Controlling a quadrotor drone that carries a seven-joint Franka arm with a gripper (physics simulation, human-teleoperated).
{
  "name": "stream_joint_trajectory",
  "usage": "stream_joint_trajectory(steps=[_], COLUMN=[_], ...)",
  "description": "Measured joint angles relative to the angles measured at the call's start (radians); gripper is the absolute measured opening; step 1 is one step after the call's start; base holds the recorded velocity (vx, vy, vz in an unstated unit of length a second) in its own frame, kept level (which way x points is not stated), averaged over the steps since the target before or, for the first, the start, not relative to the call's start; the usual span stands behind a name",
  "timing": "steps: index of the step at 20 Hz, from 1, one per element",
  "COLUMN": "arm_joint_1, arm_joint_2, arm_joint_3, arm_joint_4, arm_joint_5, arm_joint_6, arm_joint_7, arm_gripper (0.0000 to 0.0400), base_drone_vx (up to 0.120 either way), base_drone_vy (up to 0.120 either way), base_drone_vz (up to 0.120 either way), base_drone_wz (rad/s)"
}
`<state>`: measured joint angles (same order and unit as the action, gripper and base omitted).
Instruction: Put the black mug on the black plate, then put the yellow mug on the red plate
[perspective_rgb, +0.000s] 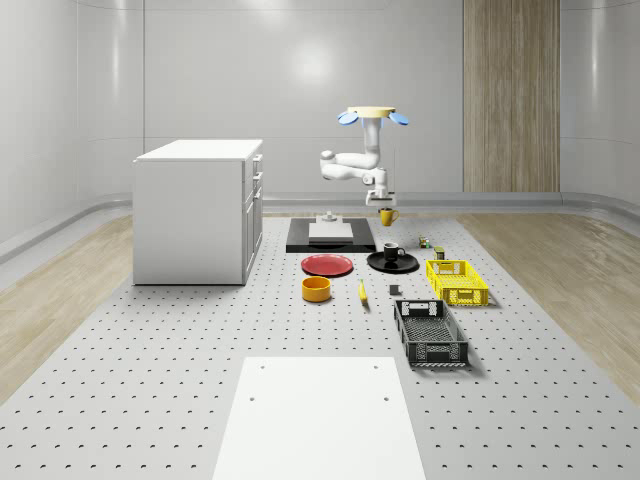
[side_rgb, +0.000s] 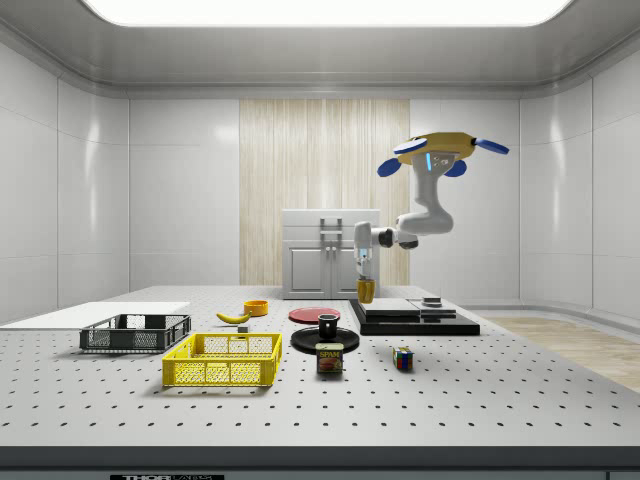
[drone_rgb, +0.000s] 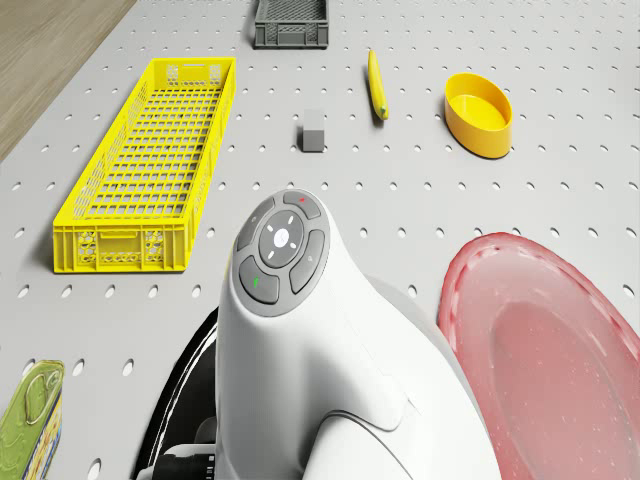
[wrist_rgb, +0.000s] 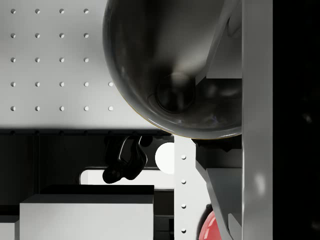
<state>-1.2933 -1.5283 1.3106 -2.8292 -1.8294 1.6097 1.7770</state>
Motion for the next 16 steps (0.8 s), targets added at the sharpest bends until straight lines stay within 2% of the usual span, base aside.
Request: stream_joint_trajectory(steps=[16], arm_joint_1=[-0.001], arm_joint_2=[-0.004], arm_joint_3=[0.000], arm_joint_4=[0.000], arm_joint_5=[0.002], arm_joint_6=[0.004], arm_joint_7=[0.001], arm_gripper=[0.0110], base_drone_vx=[0.120], base_drone_vy=[-0.120], base_drone_vz=[0.000], base_drone_wz=[0.000])
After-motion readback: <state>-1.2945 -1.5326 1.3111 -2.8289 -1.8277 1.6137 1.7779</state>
